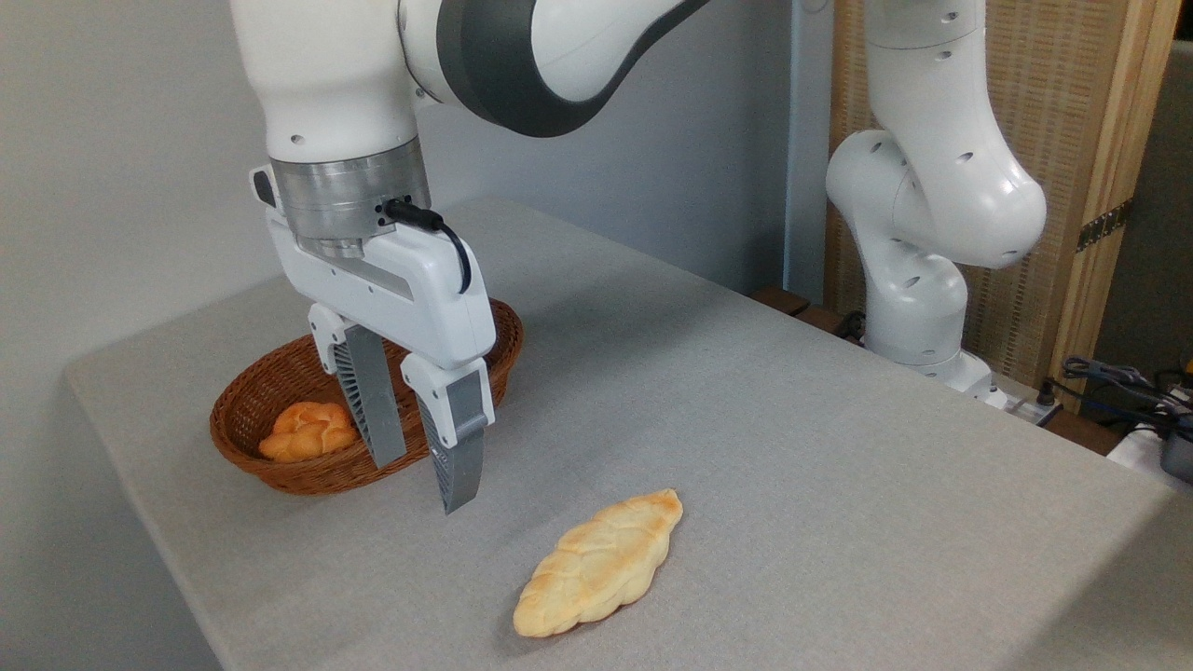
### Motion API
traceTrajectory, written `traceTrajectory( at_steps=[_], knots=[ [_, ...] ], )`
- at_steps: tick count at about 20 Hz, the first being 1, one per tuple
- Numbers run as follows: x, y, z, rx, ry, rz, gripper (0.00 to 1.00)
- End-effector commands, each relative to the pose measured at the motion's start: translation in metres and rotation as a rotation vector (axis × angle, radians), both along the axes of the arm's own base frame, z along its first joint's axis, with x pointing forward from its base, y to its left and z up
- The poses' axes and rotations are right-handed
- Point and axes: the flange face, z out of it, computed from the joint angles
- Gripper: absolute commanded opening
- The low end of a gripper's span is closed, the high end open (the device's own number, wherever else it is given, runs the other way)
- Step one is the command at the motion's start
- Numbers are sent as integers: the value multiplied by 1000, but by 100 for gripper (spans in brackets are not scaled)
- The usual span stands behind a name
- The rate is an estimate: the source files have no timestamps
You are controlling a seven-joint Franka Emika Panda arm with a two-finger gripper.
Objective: Put bread into the basket
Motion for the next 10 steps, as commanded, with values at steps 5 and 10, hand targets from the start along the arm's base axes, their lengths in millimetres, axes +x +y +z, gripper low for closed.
traceTrajectory(
  at_steps=[5,10],
  knots=[
    [-5,3,3,15,15,-14,100],
    [-5,3,2,15,18,-14,100]
  ],
)
